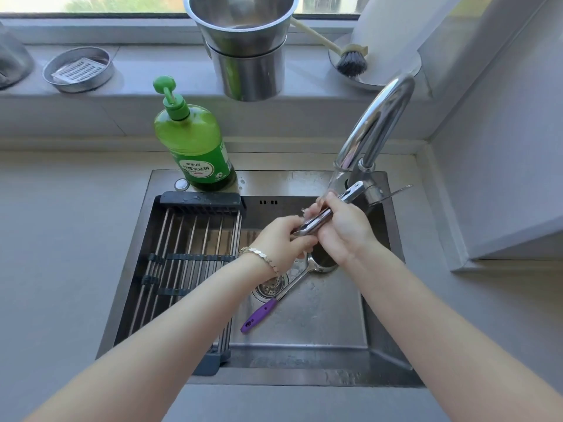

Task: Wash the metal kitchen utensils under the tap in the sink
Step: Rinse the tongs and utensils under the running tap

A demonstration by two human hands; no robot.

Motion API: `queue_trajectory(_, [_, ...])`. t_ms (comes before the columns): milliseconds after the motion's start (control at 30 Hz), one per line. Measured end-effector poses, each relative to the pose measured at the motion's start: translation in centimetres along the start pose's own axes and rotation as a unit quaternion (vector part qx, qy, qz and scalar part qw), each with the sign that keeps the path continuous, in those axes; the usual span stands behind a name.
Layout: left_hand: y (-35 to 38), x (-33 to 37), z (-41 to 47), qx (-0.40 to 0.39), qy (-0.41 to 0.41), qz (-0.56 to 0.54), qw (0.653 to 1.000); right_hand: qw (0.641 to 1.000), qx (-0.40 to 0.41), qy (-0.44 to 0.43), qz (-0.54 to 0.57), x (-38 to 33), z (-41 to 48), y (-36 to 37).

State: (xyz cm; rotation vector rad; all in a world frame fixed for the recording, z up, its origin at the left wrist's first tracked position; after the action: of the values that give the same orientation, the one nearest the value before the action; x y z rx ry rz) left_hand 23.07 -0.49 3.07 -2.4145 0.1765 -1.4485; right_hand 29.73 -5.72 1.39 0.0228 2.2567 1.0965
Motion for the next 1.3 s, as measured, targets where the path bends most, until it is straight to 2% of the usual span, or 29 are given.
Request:
queue_trajectory(133, [0.5,1.5,1.9,-0.003,-0.006,0.147,0.989,0.996,0.014,-0.082,-0.026,-2.4,-0.6,-0.2])
queue_trajectory(233, [0.8,2.5,2.8,-0.014,-0.002,0.218,0.976,0.993,0.017,-0.115,-0.032,-4.1,-0.8,-0.5])
queue_trajectory(300, [0.3,2.7,3.1,-0.015,-0.006,0.216,0.976,0.994,-0.007,-0.113,0.012,-4.5,-0.5,-0.5])
queue_trajectory(400, [-0.3,2.3,3.1,-0.026,-0.002,0.068,0.997,0.992,-0.034,-0.109,0.052,-5.0,-0.1,-0.4])
queue_trajectory(467, [-0.1,1.9,2.8,-0.047,0.014,-0.053,0.997,0.990,-0.041,-0.102,0.085,-4.9,0.3,-0.5])
queue_trajectory(533, [0.4,1.5,2.4,-0.074,0.035,-0.183,0.980,0.989,-0.041,-0.092,0.110,-4.6,0.6,-0.5])
queue_trajectory(600, [0.8,0.9,1.9,-0.100,0.050,-0.307,0.945,0.989,-0.040,-0.078,0.122,-3.8,0.8,-0.4])
queue_trajectory(700, [0.6,-0.2,0.9,-0.112,0.069,-0.376,0.917,0.990,-0.043,-0.066,0.115,-2.5,0.8,0.2])
queue_trajectory(767, [0.0,-1.2,0.2,-0.087,0.057,-0.333,0.937,0.995,-0.037,-0.076,0.048,-2.0,0.6,0.5])
queue_trajectory(833, [-0.6,-2.3,-0.6,-0.055,0.028,-0.230,0.971,0.995,-0.039,-0.089,-0.026,-1.4,0.3,0.9])
queue_trajectory(900, [-0.4,-3.3,-1.2,-0.059,-0.005,-0.124,0.991,0.990,-0.048,-0.093,-0.092,-0.7,0.1,1.3])
queue_trajectory(1000, [1.2,-4.5,-1.8,-0.109,-0.045,0.002,0.993,0.978,-0.062,-0.065,-0.191,0.5,0.0,1.6])
queue_trajectory(1067, [2.0,-4.7,-1.9,-0.115,-0.049,0.060,0.990,0.964,-0.077,-0.050,-0.251,1.0,0.1,2.0])
queue_trajectory(1167, [2.1,-4.8,-1.9,-0.087,-0.038,0.039,0.995,0.946,-0.071,-0.062,-0.311,0.2,0.4,2.5])
queue_trajectory(1300, [0.5,-4.6,-2.0,-0.030,-0.031,-0.054,0.998,0.953,-0.024,-0.070,-0.292,-1.8,0.8,0.9])
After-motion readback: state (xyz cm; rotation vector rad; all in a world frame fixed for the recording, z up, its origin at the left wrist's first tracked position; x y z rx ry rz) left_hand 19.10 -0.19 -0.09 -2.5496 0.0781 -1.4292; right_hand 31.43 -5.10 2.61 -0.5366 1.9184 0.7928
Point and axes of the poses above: each hand's wrist, its own z-axis towards the middle knuckle, its own y-axis out of the palm, x = y × z, the point moved 10 cm from there along z, towards the middle knuckle, and after that the axes turned 14 degrees about -x, right-handed, at the moved point
